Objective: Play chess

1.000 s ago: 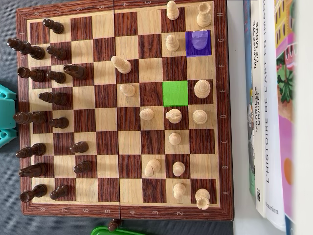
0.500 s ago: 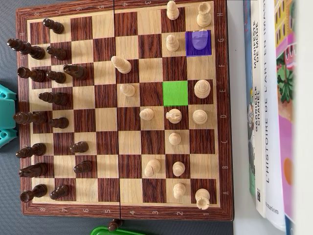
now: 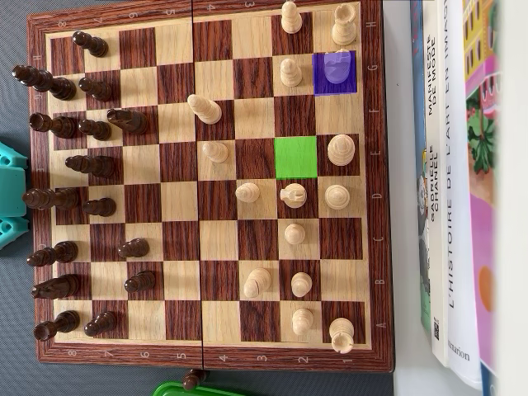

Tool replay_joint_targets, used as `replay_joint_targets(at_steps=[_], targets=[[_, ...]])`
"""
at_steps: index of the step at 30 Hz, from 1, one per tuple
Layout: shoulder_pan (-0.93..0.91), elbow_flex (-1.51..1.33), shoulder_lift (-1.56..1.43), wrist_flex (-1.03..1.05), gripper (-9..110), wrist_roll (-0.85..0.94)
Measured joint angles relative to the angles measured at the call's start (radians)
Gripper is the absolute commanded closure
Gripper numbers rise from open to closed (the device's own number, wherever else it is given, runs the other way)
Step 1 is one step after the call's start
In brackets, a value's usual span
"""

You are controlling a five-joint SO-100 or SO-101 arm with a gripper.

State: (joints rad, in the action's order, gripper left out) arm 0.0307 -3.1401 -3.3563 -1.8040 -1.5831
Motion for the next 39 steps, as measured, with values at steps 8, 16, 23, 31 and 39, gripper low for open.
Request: replay_joint_targets(at_steps=[8, 16, 23, 31, 39], targets=[[0.0, 0.0, 0.0, 0.0, 89, 0.0], [0.0, 0.0, 0.0, 0.0, 89, 0.0], [0.0, 0.0, 0.005, 0.0, 89, 0.0], [0.0, 0.003, 0.009, 0.075, 89, 0.0], [0.0, 0.187, 0.193, 0.247, 89, 0.0]])
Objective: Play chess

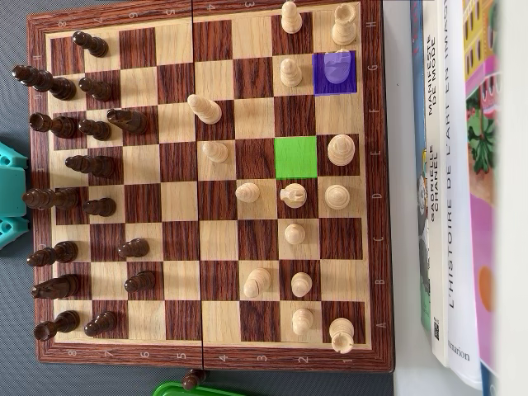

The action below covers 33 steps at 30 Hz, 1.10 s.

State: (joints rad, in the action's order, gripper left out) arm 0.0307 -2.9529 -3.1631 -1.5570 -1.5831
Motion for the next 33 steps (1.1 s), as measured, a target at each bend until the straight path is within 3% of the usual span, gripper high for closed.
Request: replay_joint_targets(at_steps=[11, 33], targets=[[0.014, 0.206, 0.218, 0.267, 89, 0.0], [0.129, 0.489, 0.39, 1.169, 89, 0.0]])
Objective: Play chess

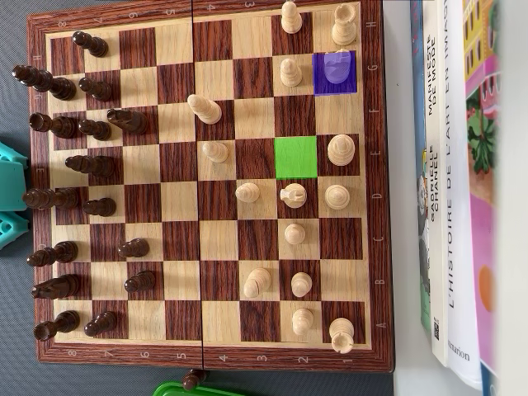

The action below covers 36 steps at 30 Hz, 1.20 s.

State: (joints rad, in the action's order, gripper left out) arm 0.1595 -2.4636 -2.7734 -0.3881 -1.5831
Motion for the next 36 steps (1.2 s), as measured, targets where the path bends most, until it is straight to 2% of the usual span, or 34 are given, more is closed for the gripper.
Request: replay_joint_targets(at_steps=[6, 20, 25, 36], targets=[[0.034, 0.049, 0.029, 0.267, 89, 0.0], [0.077, 0.307, 0.319, 0.879, 89, 0.0], [0.077, 0.396, 0.428, 1.019, 89, -0.014], [0.107, 0.63, 0.733, 1.261, 89, -0.218]])
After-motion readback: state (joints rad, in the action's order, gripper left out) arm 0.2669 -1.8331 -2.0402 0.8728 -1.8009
